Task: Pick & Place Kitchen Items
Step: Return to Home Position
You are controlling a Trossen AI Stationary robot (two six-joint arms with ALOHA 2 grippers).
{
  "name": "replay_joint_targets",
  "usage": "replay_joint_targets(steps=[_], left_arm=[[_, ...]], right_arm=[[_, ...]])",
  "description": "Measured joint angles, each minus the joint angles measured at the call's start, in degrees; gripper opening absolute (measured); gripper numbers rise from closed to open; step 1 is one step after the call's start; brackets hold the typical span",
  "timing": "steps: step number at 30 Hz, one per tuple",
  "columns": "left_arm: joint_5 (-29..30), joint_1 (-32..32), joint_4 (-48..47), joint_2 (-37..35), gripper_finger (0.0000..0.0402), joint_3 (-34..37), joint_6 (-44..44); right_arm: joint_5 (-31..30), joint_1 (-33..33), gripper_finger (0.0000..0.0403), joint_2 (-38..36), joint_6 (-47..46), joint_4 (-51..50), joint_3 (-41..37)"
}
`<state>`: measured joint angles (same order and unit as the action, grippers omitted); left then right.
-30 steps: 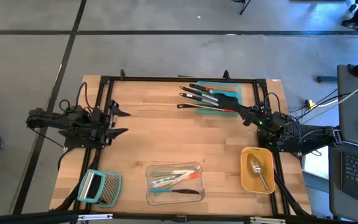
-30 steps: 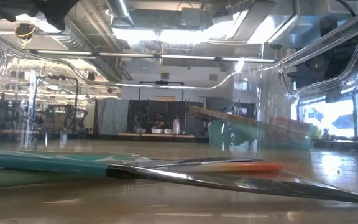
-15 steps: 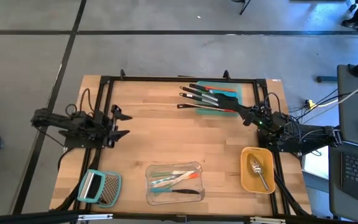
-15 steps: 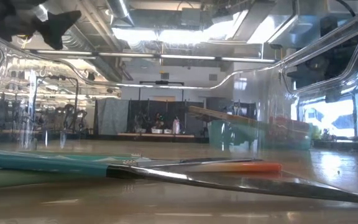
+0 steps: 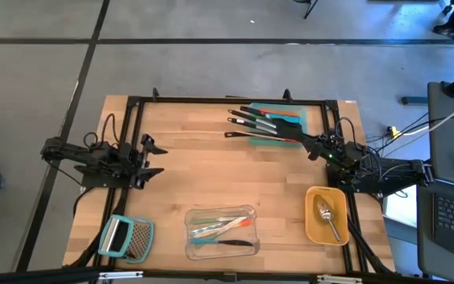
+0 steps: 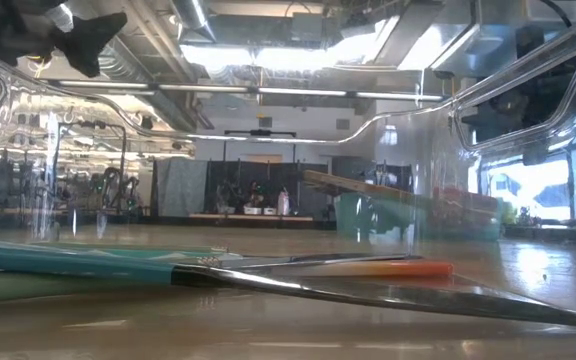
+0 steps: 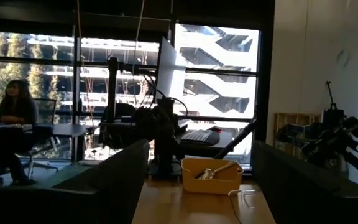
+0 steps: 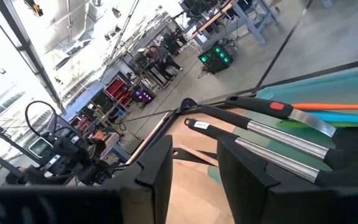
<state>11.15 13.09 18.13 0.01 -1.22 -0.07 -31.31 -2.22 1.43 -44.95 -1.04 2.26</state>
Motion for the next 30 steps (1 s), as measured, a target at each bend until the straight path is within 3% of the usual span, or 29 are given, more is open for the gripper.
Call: replay_joint_targets(steps=[4,14,20,30], left_arm=[[-0.46,-0.06,-4.68,-0.02,0.0281,0.73,-2.63],[5.59,-0.09,-15.13,0.07,0.0281,0.72,-6.81],[7.25,-1.62,-14.86,4.25,0.0281,0.69,-10.77],[6.85,-2.06,-14.9,6.27,0.0281,0.69,-9.83]], right_arm=[[-0.02,0.0,0.0128,0.0,0.0,0.0,0.0],[-0.02,-0.02,0.0128,0.0,0.0,0.0,0.0],[-0.02,-0.02,0.0128,0.0,0.0,-0.03,0.0],[-0.02,-0.02,0.0128,0.0,0.0,-0.02,0.0]])
